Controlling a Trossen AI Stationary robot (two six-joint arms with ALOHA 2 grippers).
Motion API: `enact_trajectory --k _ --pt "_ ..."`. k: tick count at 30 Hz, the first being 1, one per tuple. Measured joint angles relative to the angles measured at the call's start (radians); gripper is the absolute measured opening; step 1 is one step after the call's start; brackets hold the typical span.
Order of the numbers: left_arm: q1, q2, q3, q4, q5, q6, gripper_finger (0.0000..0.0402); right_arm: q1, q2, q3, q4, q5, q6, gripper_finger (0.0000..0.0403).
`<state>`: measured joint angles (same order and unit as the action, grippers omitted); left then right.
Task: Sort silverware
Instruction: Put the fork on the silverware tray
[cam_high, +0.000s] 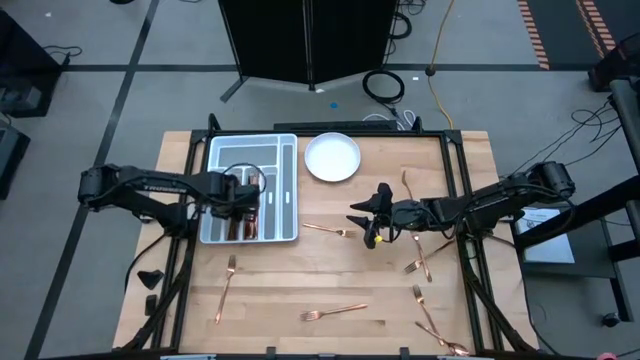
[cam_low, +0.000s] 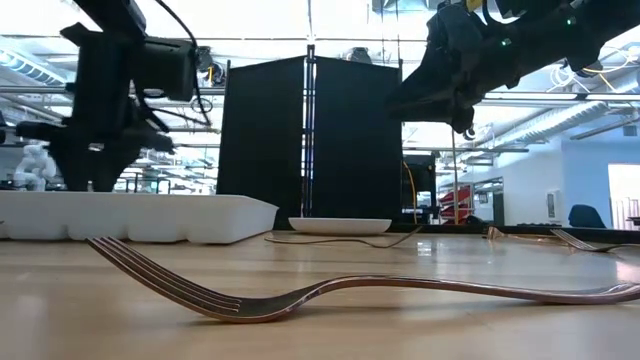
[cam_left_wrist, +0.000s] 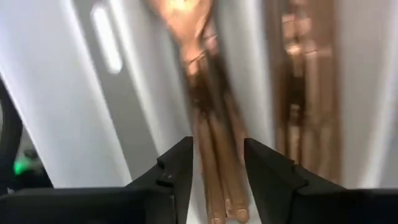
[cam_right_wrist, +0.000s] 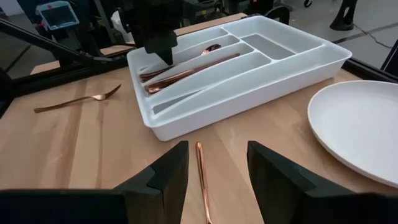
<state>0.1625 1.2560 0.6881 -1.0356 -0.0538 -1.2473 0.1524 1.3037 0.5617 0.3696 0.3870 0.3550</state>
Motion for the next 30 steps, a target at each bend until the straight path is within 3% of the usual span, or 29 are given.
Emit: enact_trajectory --k 7,14,19,30 --pt "-0.006 0.000 0.128 0.052 -0.012 0.205 0.0159 0.000 0.000 0.000 0.009 0.000 0.017 0.0155" --pt "-0.166 -0.001 0.209 0.245 0.081 0.392 0.0160 0.004 0.000 0.000 0.008 0.000 0.053 0.0155" --pt "-0.307 0.000 0.213 0.339 0.175 0.289 0.0160 0.023 0.000 0.000 -0.001 0.000 0.053 0.0155" --pt "-0.593 0.005 0.180 0.302 0.152 0.018 0.0160 0.027 0.000 0.000 0.002 0.000 0.054 0.0155"
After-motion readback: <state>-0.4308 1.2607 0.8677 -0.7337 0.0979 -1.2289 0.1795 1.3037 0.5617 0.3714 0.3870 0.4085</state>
